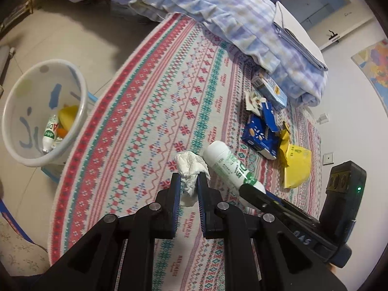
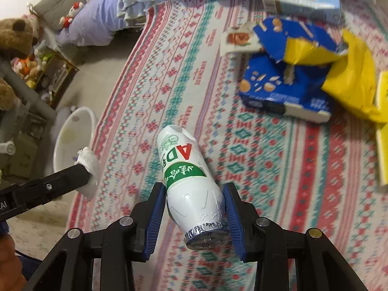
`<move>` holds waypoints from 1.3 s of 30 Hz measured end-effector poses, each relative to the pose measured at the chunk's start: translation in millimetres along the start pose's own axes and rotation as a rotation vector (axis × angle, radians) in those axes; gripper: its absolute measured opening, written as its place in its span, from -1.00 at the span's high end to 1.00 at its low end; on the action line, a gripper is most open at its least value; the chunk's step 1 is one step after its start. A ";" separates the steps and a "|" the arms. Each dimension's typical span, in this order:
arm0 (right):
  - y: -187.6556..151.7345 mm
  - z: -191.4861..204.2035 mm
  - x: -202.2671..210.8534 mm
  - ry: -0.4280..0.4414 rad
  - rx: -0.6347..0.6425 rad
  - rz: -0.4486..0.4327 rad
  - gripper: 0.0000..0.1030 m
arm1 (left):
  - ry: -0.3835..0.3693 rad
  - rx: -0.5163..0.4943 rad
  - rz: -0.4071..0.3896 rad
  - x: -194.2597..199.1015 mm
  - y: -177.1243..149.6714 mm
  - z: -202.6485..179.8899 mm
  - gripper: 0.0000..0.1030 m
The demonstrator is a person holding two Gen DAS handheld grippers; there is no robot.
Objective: Collect trash
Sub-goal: 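Grasp small white tissue with left tool while right tool grasps second AD bottle, then release tissue into wastebasket with left tool while right tool drops the bottle in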
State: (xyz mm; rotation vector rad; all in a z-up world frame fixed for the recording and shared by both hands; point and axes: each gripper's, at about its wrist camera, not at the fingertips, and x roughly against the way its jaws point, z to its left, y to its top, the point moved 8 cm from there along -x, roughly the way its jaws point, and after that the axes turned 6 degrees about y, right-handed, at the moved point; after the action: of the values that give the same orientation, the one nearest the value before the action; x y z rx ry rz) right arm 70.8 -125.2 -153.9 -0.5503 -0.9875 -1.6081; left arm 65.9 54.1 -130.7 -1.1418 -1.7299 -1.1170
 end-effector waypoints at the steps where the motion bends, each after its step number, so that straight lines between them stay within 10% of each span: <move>1: 0.3 1.1 -1.9 0.009 -0.009 0.001 0.16 | 0.003 0.001 0.001 -0.9 -0.1 3.0 0.72; 15: 5.8 29.0 -11.0 0.113 -0.033 -0.008 0.16 | -0.007 0.103 -0.022 13.7 12.3 60.3 0.72; 33: 4.6 68.1 -38.0 0.198 -0.024 0.025 0.16 | 0.035 0.426 -0.095 40.1 52.9 227.4 0.71; 36: 5.0 76.3 -45.1 0.227 -0.033 0.032 0.16 | 0.034 0.437 -0.081 34.2 54.0 229.5 0.58; 39: 5.5 86.7 -52.2 0.253 -0.038 0.043 0.16 | 0.043 0.480 -0.057 27.2 53.3 234.9 -0.11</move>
State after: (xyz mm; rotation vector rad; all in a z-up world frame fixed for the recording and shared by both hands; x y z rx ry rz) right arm 77.8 -24.4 -146.0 -0.3796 -0.7537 -1.6155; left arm 77.9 293.3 -168.1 -0.7690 -1.8709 -0.6940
